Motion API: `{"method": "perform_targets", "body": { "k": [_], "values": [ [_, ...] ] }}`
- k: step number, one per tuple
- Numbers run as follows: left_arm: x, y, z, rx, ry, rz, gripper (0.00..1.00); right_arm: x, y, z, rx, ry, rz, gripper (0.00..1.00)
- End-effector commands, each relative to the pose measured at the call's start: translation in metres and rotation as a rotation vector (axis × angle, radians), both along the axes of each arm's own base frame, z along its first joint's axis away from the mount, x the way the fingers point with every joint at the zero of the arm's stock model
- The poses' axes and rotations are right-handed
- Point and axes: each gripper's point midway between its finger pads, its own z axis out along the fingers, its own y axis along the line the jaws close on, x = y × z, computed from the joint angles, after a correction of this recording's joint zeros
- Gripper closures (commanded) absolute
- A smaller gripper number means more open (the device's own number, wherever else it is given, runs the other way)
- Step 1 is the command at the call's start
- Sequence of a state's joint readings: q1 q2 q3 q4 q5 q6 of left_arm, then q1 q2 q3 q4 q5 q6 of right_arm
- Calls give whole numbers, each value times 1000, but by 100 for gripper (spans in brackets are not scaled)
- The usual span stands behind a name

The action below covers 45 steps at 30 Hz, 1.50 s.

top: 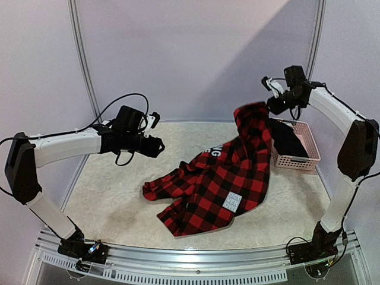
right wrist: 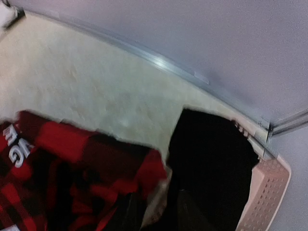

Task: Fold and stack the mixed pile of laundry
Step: Move the square-folded shirt to the center of the board, then pick up the crumpled shirt from the center of the board.

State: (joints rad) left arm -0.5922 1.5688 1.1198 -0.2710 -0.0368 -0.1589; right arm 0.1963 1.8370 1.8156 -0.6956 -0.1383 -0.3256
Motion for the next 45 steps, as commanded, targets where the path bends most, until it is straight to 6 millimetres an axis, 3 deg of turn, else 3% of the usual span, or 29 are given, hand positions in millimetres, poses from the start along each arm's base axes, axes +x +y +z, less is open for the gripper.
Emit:
{"method": "perform_targets", "body": {
  "k": [1,4,8,12,14,21,24,28,33,45],
  "values": [
    [0,-6,15,-20,-20,-24,35,-27,-28,-47,-36,142,-144,62],
    [-7,-13,14,12,-19,-66,35,-56,-26,-59,-33,183,-92,53],
    [-25,-26,2,125,20,-173,35,-114,6,-55,5,176,192,50],
    [-57,-34,-22,350,119,-302,38,-167,34,-99,-197,201,465,50],
    [-70,-35,-31,414,157,-304,38,-176,38,-120,-311,182,531,49],
    [-93,-12,-52,413,227,-230,34,-151,41,-161,-399,239,480,45],
    [-101,-7,-59,398,246,-235,33,-154,40,-178,-477,238,580,45],
    [-108,-3,-70,409,264,-260,33,-161,40,-183,-622,151,742,44],
    [-107,-9,-86,399,271,-298,33,-148,44,-177,-757,78,805,44],
    [-92,-6,-102,360,321,-264,35,-126,45,-217,-933,34,858,48]
  ]
}}
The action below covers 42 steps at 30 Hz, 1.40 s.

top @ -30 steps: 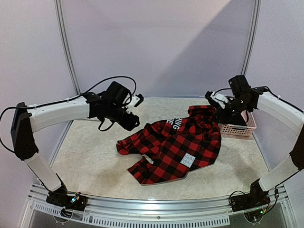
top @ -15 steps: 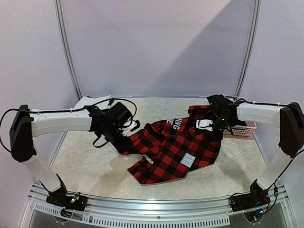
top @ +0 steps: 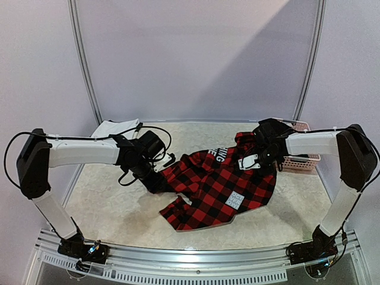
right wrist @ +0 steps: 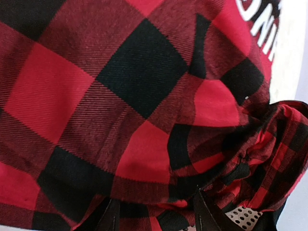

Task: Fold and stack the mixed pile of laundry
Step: Pick up the crumpled shirt from the center of the board.

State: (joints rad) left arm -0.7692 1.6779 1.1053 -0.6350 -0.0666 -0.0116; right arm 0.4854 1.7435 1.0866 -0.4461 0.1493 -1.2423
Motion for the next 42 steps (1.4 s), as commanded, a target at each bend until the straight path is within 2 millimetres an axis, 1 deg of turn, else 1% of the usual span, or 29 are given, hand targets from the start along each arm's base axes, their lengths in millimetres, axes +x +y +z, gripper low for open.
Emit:
{"method": "perform_targets", "body": {
  "k": [1,2,4,6,7,8,10,11,15,18,19,21,25,27,31,35,37,38,39,41,42],
  "values": [
    [10,0,-5,-38,11,27,35,9,3,-9,-45,-53,50,49],
    [12,0,-5,-46,13,33,35,10,4,-10,-47,-57,52,52],
    [14,1,-8,-58,27,49,36,14,8,-10,-38,-60,52,65],
    [18,2,-9,-63,24,61,37,19,13,-6,-5,-61,29,81],
    [18,3,-9,-62,24,62,37,21,16,-2,11,-62,20,87],
    [18,4,-9,-60,27,64,38,22,19,3,30,-56,7,92],
    [16,8,-10,-50,34,63,39,24,26,19,88,-54,-21,98],
    [14,9,-9,-48,34,58,39,25,32,33,134,-58,-35,99],
    [11,16,-4,-65,34,70,37,23,49,87,312,-39,-89,100],
    [8,4,3,-148,48,39,36,21,57,122,429,-7,-139,100],
    [8,1,5,-167,48,35,36,23,58,134,466,-7,-153,100],
    [14,-2,6,-173,43,41,37,23,59,148,527,3,-188,100],
    [23,-8,6,-204,64,42,46,23,58,160,565,-13,-205,100],
    [24,-13,5,-226,84,36,51,23,57,163,575,-18,-215,100],
    [20,-20,0,-249,131,19,55,24,56,165,590,-26,-232,100],
    [22,-25,-5,-246,157,10,65,33,50,168,603,-53,-275,100],
    [23,-28,-4,-245,166,3,69,37,47,168,618,-54,-305,100],
    [24,-28,-4,-238,169,1,75,39,46,168,627,-50,-320,100],
    [25,-26,-4,-225,166,3,84,41,45,169,633,-49,-333,100],
    [29,-20,2,-197,138,18,98,43,43,171,646,-47,-359,100],
    [33,-15,9,-186,107,29,100,44,42,174,652,-48,-373,100]
  ]
}}
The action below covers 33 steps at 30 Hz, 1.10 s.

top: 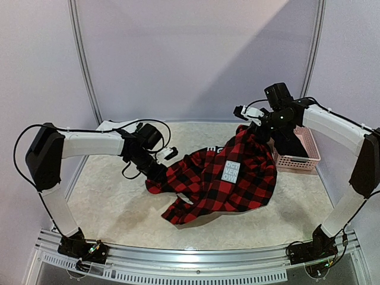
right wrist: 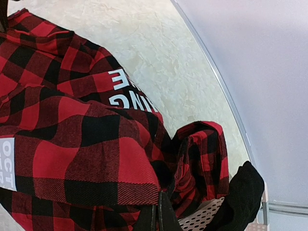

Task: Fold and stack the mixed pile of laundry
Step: Pick up the crumpled shirt from the center of the board, then flatten out the crumpled shirt at the center of the board.

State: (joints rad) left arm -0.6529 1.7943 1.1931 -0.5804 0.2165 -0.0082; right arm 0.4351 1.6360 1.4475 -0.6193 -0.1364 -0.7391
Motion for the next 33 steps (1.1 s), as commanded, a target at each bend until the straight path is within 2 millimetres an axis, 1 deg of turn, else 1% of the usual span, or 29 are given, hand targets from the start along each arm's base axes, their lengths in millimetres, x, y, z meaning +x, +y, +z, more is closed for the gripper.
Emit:
{"method": "perform_targets", "body": {
  "k": [1,2,3,4,6,7,9,10,13,16,19,20,23,25,27,29,31,33],
  "values": [
    [14,13,25,43,-81,37,100,10,-7,20,67,-5,-88,100],
    [19,20,40,63,-142,42,100,11,-8,26,80,-9,-99,100],
    [25,27,58,80,-205,60,100,11,-10,38,102,-18,-112,100],
    [30,37,85,90,-288,86,100,11,-11,49,125,-27,-120,100],
    [37,60,134,123,-443,150,100,10,-15,80,183,-56,-144,100],
    [40,73,158,144,-524,191,100,8,-19,100,216,-82,-156,100],
    [40,100,202,177,-662,266,100,4,-22,134,274,-131,-167,100],
    [39,113,223,194,-724,309,100,0,-24,155,308,-166,-166,100],
    [31,140,269,212,-855,384,100,-16,-23,200,397,-243,-129,100],
    [18,159,306,195,-945,436,100,-32,-26,243,486,-339,-113,100],
    [1,175,340,147,-1020,479,100,-70,-29,288,554,-396,-44,100],
    [-7,180,351,124,-1044,491,100,-80,-29,298,567,-395,-25,100],
    [-28,192,382,48,-1109,496,100,-106,-28,319,619,-382,29,100],
    [-41,189,395,-7,-1130,442,100,-122,-25,328,657,-354,65,100],
    [-53,182,403,-50,-1130,368,100,-143,-21,336,699,-319,122,100],
    [-64,175,411,-101,-1130,309,100,-166,-18,340,709,-289,201,100],
    [-74,171,420,-157,-1139,273,100,-183,-16,342,714,-274,260,100],
    [-81,170,429,-195,-1155,258,100,-192,-15,340,718,-255,289,100]
  ]
}}
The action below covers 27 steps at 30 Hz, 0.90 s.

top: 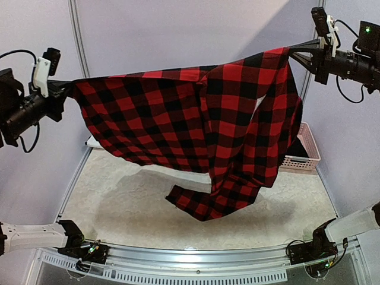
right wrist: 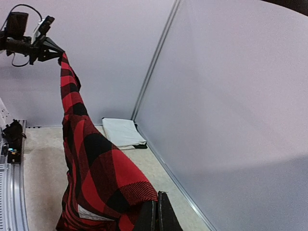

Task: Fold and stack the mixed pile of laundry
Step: Flatten out the crumpled shirt at the center of the board.

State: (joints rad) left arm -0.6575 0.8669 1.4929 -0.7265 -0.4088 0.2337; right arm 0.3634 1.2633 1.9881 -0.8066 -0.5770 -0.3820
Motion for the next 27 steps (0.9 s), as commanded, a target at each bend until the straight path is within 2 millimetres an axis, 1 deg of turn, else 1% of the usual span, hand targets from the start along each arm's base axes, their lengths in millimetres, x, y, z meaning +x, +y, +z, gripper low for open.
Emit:
{"method": "perform_targets", "body": {
  "k": [1,3,4,6,8,10,12,14,18,20,23,27],
  "values": [
    [-16,-11,5,15,-3,-115,100,-35,6,-3,7,54,139,100],
    [-13,-11,2,29,1,-104,100,-29,6,-8,7,65,132,100],
    [-9,-11,-2,44,11,-87,100,-23,6,-11,7,71,114,100],
    [0,-10,-12,62,23,-50,100,-4,4,-19,14,92,45,100],
    [10,-11,-20,67,26,-16,100,19,-3,-26,23,106,-57,100],
    [19,-10,-27,86,32,23,100,36,-8,-37,26,128,-128,100],
    [25,-7,-28,91,31,60,100,40,-7,-45,21,149,-134,100],
    [23,-7,-21,71,12,57,100,34,-5,-49,11,157,-105,100],
    [12,-3,-4,38,-35,34,100,8,-6,-41,-11,114,-47,100],
    [4,-6,3,30,-45,-14,100,-10,-7,-30,-13,83,4,100],
    [-12,-15,17,-1,-63,-118,100,-36,-7,-9,30,59,100,100],
    [-31,-19,34,-19,-98,-201,100,-62,-8,5,71,62,184,100]
  ]
}}
